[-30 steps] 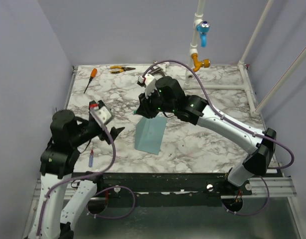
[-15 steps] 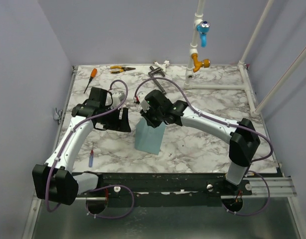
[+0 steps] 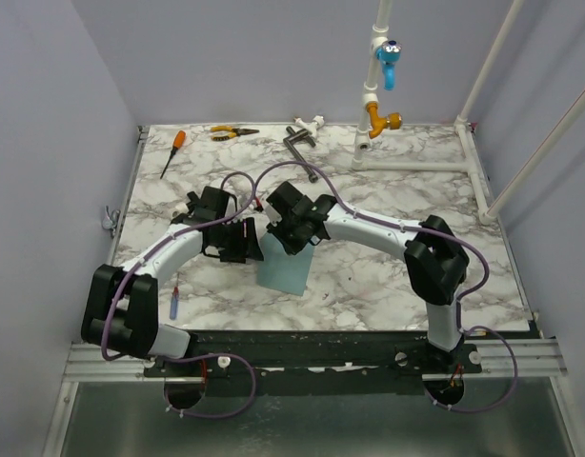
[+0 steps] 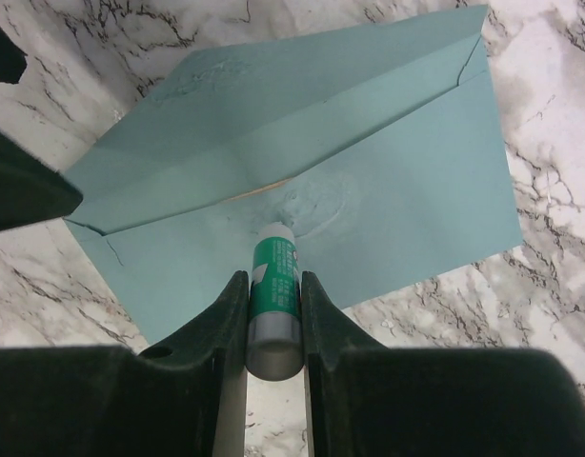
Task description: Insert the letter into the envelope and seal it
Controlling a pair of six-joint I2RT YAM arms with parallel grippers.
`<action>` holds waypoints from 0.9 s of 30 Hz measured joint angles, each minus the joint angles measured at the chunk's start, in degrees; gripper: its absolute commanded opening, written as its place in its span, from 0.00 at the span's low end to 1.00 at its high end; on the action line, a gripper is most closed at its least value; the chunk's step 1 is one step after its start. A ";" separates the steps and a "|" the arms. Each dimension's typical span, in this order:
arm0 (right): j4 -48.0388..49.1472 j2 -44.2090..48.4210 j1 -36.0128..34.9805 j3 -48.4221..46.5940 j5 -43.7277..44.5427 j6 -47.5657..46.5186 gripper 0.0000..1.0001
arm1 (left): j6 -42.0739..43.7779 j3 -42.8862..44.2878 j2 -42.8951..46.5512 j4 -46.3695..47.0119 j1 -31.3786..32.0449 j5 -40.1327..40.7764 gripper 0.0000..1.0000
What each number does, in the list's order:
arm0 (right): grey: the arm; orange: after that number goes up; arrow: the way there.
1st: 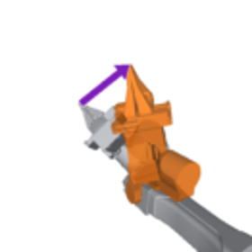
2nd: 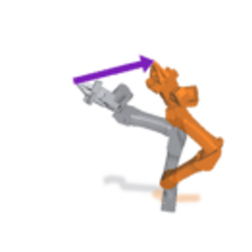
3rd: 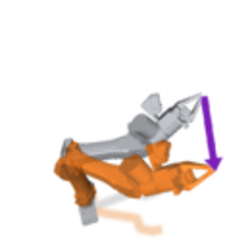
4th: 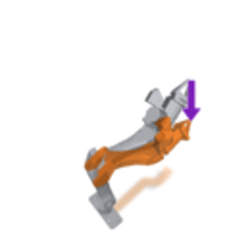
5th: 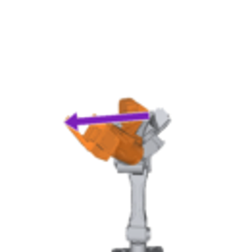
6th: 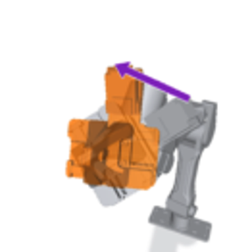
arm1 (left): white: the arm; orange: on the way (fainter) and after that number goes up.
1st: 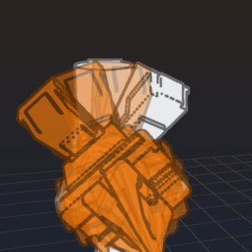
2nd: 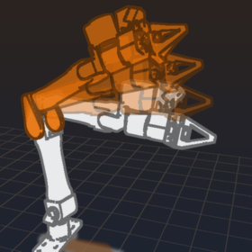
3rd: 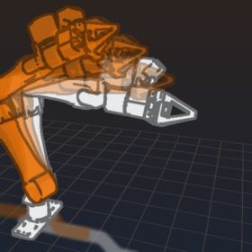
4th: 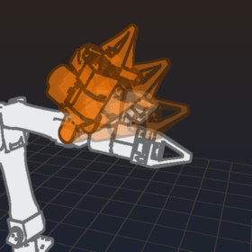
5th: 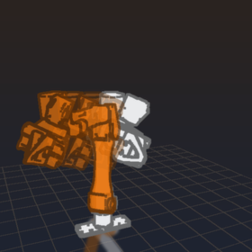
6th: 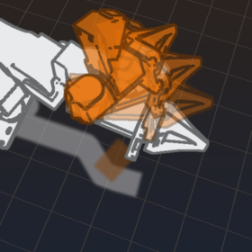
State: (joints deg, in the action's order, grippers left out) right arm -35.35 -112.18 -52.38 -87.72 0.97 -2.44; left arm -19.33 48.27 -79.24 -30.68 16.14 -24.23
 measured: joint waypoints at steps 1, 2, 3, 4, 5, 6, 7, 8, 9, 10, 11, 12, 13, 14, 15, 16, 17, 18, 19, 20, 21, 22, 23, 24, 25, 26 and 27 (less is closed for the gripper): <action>-0.37 -0.22 0.00 -0.22 0.00 0.07 0.01 | -1.07 -0.72 -0.94 1.03 0.00 0.48 0.56; -0.66 -0.26 0.00 -0.31 0.00 0.13 0.01 | -1.86 -1.29 -1.57 1.77 0.02 0.74 0.56; -0.85 -0.26 0.00 -0.37 0.00 0.22 0.01 | -2.82 -1.86 -2.12 2.71 0.02 0.94 0.56; -1.20 -0.33 0.00 -0.61 0.02 0.33 0.01 | -3.63 -2.32 -2.47 3.52 0.02 1.14 0.56; -1.46 -0.50 0.00 -1.03 0.02 0.44 0.01 | -4.48 -2.75 -2.78 4.63 0.13 1.20 0.56; -1.51 -0.79 0.00 -1.51 0.02 0.48 0.01 | -5.29 -3.21 -3.26 5.90 0.57 1.20 0.55; -1.57 -1.20 0.00 -2.05 0.02 0.48 0.01 | -5.70 -3.41 -3.39 6.56 0.79 1.20 0.55; -1.57 -1.66 0.02 -2.54 0.00 0.48 0.01 | -5.95 -3.58 -3.56 7.13 1.03 1.20 0.54; -1.62 -2.25 0.17 -3.02 -0.02 0.48 0.01 | -6.43 -3.80 -3.76 7.93 1.46 1.20 0.51; -1.60 -2.80 0.28 -3.30 -0.02 0.48 0.01 | -6.71 -3.93 -3.98 8.55 1.81 1.20 0.47; -1.62 -3.32 0.33 -3.41 -0.02 0.48 0.01 | -7.06 -3.98 -4.33 9.20 2.19 1.25 0.43; -1.68 -3.72 0.35 -3.41 -0.02 0.48 0.01 | -7.26 -4.04 -4.63 9.62 2.40 1.29 0.41; -1.79 -3.98 0.37 -3.41 -0.02 0.48 0.01 | -7.48 -4.04 -5.14 10.05 2.54 1.42 0.40; -1.81 -4.22 0.37 -3.41 0.00 0.50 0.01 | -7.80 -4.04 -5.75 10.47 2.67 1.75 0.39; -1.81 -4.31 0.37 -3.41 -0.02 0.52 0.01 | -7.80 -4.04 -6.21 10.69 2.71 1.86 0.37; -1.84 -4.31 0.37 -3.41 -0.04 0.52 0.01 | -8.02 -4.04 -6.84 11.02 2.73 2.03 0.36; -1.84 -4.28 0.42 -3.41 -0.07 0.50 0.00 | -8.11 -4.04 -7.19 11.26 2.73 2.05 0.34; -1.84 -4.28 0.48 -3.41 -0.35 0.46 0.01 | -8.31 -4.04 -7.72 11.47 2.73 2.12 0.32; -1.90 -4.31 0.52 -3.41 -0.70 0.44 0.01 | -8.44 -4.04 -8.20 11.69 2.73 2.16 0.29; -1.99 -4.31 0.61 -3.41 -1.07 0.39 0.01 | -8.59 -4.04 -8.68 11.87 2.75 2.19 0.27; -2.10 -4.31 0.63 -3.41 -1.36 0.33 0.00 | -8.68 -4.04 -8.96 12.00 2.75 2.19 0.25; -2.16 -4.31 0.72 -3.41 -1.51 0.28 0.01 | -8.81 -4.04 -9.29 12.13 2.75 2.21 0.21; -2.19 -4.31 0.74 -3.39 -1.49 0.26 0.01 | -8.85 -4.04 -9.57 12.28 2.75 2.29 0.17; -2.19 -4.31 0.74 -3.39 -1.46 0.26 0.01 | -8.94 -4.04 -9.77 12.41 2.75 2.34 0.11; -2.12 -4.31 0.74 -3.34 -1.27 0.24 0.01 | -8.94 -4.04 -9.94 12.55 2.75 2.38 0.04; -2.10 -4.31 0.74 -3.32 -1.05 0.24 0.01 | -8.94 -4.04 -10.12 12.66 2.80 2.38 0.00; -2.08 -4.31 0.74 -3.30 -0.81 0.22 0.01 | -8.98 -4.02 -10.38 12.79 2.82 2.38 0.00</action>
State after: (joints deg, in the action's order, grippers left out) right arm -37.43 -116.49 -51.64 -91.02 0.16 -2.22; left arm -28.32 44.25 -89.62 -17.89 18.96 -21.85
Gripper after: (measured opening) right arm 0.224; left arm 0.114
